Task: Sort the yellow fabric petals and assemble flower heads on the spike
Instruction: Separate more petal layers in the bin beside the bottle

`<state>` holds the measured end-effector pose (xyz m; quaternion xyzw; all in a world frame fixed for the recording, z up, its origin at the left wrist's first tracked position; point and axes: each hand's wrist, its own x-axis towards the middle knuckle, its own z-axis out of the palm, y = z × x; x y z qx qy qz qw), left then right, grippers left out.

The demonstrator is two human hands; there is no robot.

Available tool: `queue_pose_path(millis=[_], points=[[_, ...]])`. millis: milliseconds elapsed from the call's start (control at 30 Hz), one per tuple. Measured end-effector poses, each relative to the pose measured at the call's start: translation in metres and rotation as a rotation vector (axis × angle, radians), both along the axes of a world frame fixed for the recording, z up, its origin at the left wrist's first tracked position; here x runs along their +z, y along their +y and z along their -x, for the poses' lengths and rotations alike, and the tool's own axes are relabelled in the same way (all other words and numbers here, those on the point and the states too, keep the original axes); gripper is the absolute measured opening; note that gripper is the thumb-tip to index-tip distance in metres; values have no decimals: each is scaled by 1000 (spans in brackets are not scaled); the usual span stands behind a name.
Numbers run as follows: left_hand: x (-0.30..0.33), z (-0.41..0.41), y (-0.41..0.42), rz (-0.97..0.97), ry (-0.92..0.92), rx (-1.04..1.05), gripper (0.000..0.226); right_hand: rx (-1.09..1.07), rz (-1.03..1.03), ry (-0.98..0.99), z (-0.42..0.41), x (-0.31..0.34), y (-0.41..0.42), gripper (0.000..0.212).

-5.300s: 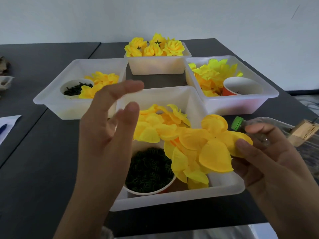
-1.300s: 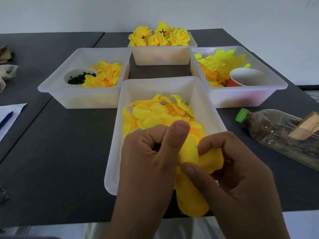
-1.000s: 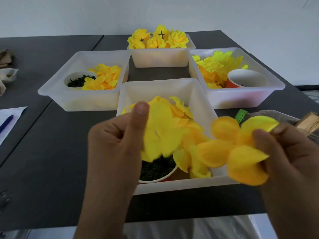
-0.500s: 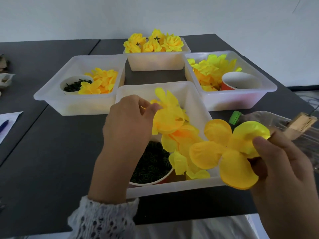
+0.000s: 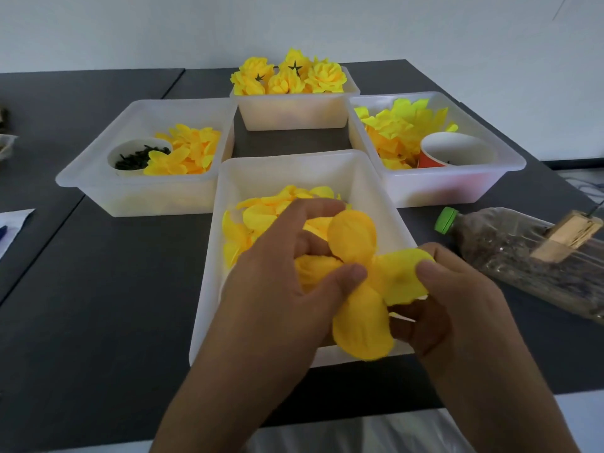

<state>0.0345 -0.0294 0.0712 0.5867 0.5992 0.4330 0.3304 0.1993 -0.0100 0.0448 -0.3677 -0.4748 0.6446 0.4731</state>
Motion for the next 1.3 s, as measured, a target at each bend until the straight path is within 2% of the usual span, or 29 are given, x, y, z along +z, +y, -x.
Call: queue_pose_path(millis=[67, 133, 267, 367, 567, 700, 800, 933, 1033, 1167, 1300], points=[[2, 4, -1, -42, 53, 26, 45, 76, -14, -65, -4, 2, 1, 39], [3, 7, -3, -44, 104, 17, 45, 129, -12, -113, -7, 5, 3, 48], [4, 10, -5, -67, 177, 11, 44, 198, -34, -202, -10, 8, 4, 27], [5, 9, -6, -68, 227, -10, 45, 178, -79, -276, -7, 10, 1, 30], [3, 1, -9, -141, 221, 25, 49, 76, -190, -282, -1, 13, -7, 24], [4, -5, -14, -213, 248, -4, 31, 13, -278, -253, 2, 10, -9, 35], [6, -7, -17, -228, 275, -12, 28, -60, -287, -215, 5, 8, -8, 40], [6, -7, -19, -186, 297, -57, 51, -55, -219, -142, 3, 5, -11, 46], [4, -9, -20, -235, 359, -69, 49, -112, -165, -102, 2, 2, -10, 45], [-1, -14, -18, -261, 334, -21, 41, -265, -324, -197, 6, 1, -9, 54], [-11, -15, -15, -306, 265, 75, 23, -325, -478, -270, 8, 1, -13, 38]])
